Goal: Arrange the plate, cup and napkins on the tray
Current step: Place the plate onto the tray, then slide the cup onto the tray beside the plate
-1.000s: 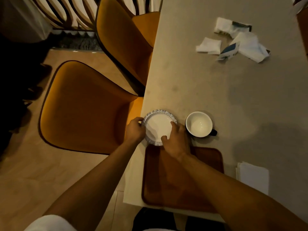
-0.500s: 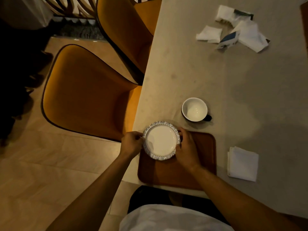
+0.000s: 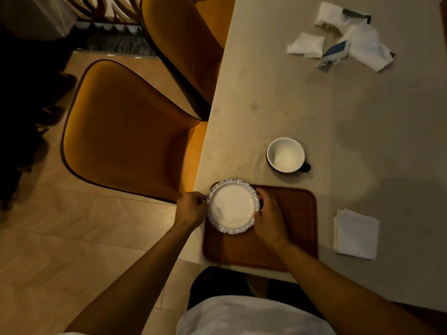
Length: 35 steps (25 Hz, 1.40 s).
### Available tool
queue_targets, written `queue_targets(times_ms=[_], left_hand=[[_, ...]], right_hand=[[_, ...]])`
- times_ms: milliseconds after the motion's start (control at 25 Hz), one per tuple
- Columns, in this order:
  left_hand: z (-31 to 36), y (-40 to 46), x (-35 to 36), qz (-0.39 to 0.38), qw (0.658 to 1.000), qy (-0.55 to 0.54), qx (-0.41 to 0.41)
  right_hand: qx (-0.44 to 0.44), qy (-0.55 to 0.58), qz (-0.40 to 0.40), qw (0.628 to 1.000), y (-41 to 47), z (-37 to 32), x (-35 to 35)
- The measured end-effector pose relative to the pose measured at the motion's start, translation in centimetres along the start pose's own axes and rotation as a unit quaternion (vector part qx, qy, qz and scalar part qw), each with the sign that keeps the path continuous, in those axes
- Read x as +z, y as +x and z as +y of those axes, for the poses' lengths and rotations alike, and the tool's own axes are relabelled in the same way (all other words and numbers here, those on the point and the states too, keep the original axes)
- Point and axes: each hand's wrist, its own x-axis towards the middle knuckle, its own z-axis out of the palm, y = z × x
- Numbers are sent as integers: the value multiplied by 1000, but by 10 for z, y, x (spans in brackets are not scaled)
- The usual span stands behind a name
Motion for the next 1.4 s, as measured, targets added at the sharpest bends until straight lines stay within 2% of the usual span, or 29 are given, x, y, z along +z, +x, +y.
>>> queue_targets(times_ms=[160, 360, 560, 800, 880, 960, 1040, 1080, 1160, 1240, 1320, 1400], left_hand=[[-1, -1, -1, 14, 1000, -26, -7], [-7, -5, -3, 0, 998, -64, -10], [-10, -4, -2, -4, 995, -97, -28], [-5, -3, -6, -10, 997, -71, -38], [7, -1, -9, 46, 999, -2, -1], [34, 9, -12, 87, 995, 25, 42], [76, 26, -9, 39, 996, -71, 40], [101, 34, -4, -24, 986, -165, 5], [146, 48, 8, -166, 919, -344, -93], [175, 57, 22, -254, 857, -426, -143], [190, 63, 32, -280, 832, -450, -165], [196, 67, 40, -274, 829, -454, -179]], right_hand=[[28, -1, -13, 1000, 0, 1, 1], [62, -7, 32, 998, -2, 4, 0], [69, 8, 34, 997, 0, 2, 1], [73, 13, 23, 997, 2, 2, -2], [72, 18, 56, 996, 7, -1, -11], [71, 48, 150, 985, 17, -7, -32], [65, 97, 229, 966, 35, -14, -59], [68, 120, 236, 962, 47, -16, -72], [90, 157, 188, 965, 69, -19, -94], [143, 295, 116, 938, 88, -24, -106], [204, 391, 45, 896, 94, -32, -113], [226, 387, 15, 894, 96, -34, -116]])
